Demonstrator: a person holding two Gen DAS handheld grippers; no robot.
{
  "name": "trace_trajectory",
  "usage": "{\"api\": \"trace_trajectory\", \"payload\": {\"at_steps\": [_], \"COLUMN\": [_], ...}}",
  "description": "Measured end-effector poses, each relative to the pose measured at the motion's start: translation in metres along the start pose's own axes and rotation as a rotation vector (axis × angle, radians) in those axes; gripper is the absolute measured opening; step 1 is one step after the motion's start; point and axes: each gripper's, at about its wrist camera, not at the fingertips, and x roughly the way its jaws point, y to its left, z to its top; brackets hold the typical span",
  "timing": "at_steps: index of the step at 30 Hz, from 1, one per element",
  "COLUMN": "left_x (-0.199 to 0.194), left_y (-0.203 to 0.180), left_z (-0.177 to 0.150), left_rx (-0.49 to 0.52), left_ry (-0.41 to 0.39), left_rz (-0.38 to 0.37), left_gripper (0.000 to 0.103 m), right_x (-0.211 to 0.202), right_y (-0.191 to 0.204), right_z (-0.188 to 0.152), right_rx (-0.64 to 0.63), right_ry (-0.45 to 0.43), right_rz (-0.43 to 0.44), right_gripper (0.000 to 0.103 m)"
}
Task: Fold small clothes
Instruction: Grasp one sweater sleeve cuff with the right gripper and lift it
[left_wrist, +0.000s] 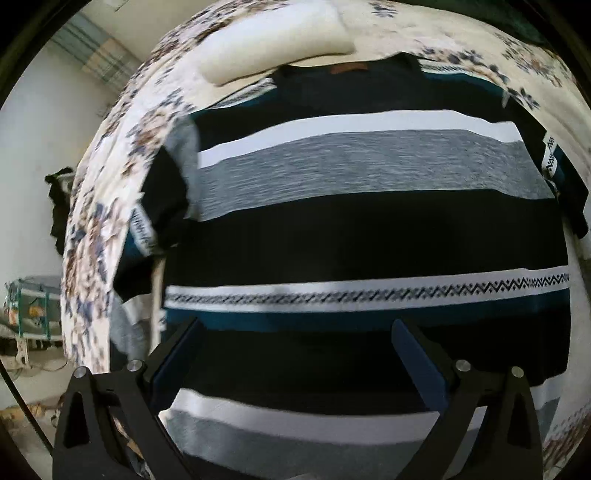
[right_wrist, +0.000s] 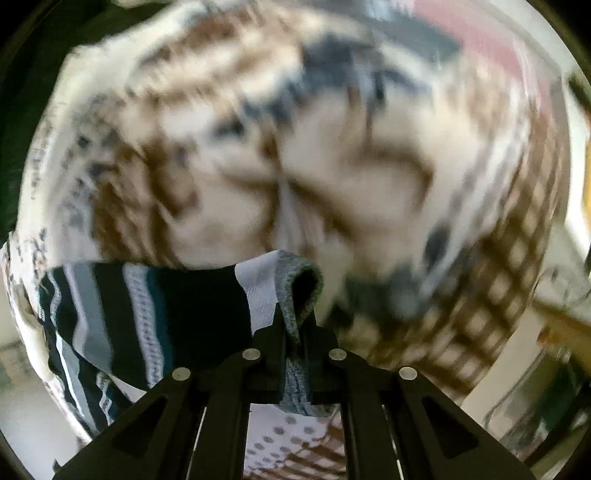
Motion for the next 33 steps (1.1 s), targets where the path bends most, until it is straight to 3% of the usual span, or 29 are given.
{"api": "trace_trajectory", "payload": {"at_steps": [5, 8, 11, 14, 15, 17, 19, 22, 25, 28, 30, 31, 32, 33], "left_x": [0.002, 0.006, 0.014, 0.020, 0.022, 0.024, 0.026, 0.036, 0.048, 0.054, 0.054, 0.055, 0.054, 0.054], "left_y": [-0.016, -0.023, -0.023, -0.023, -0.022, -0.020, -0.019, -0.016, -0.014, -0.008, -0.005, -0.002, -0.001, 0.001], "left_z": [0.011, 0.018, 0.023, 0.025, 0.025, 0.024, 0.021, 0.018, 0.015, 0.016, 0.018, 0.020, 0.020, 0.022], "left_rx": [-0.037, -0.056, -0.091, -0.098, -0.097, -0.090, -0.079, -0.068, -0.077, -0.096, -0.104, -0.110, -0.114, -0.119], "left_ry": [-0.021, -0.026, -0.017, -0.012, -0.011, -0.010, -0.011, 0.009, 0.034, 0.043, 0.039, 0.038, 0.037, 0.036], "left_rz": [-0.052, -0.065, -0.081, -0.082, -0.080, -0.080, -0.073, -0.062, -0.050, -0.035, -0.028, -0.025, -0.026, -0.027], "left_gripper": [0.103, 0.103, 0.103, 0.103, 0.103, 0.103, 0.103, 0.103, 0.103, 0.103, 0.103, 0.103, 0.103, 0.103], "right_x": [-0.049, -0.059, -0.058, -0.032, -0.026, -0.016, -0.021, -0.009, 0.029, 0.056, 0.053, 0.047, 0.045, 0.038], "right_y": [0.026, 0.055, 0.080, 0.087, 0.082, 0.058, 0.033, 0.001, -0.027, -0.039, -0.032, -0.023, -0.015, -0.004], "right_z": [0.055, 0.101, 0.131, 0.160, 0.163, 0.167, 0.156, 0.135, 0.119, 0.107, 0.105, 0.107, 0.110, 0.114], "right_rx": [-0.087, -0.126, -0.184, -0.194, -0.173, -0.044, 0.072, 0.221, 0.400, 0.549, 0.572, 0.546, 0.507, 0.463], "right_ry": [-0.177, -0.216, -0.229, -0.130, -0.094, -0.046, -0.087, -0.061, -0.006, -0.070, -0.139, -0.176, -0.176, -0.188], "right_rz": [-0.051, -0.074, -0.120, -0.123, -0.123, -0.068, -0.017, 0.109, 0.261, 0.359, 0.354, 0.359, 0.354, 0.355], "right_gripper": [0.006, 0.006, 0.006, 0.007, 0.010, 0.038, 0.057, 0.066, 0.067, 0.070, 0.067, 0.034, 0.011, 0.011]}}
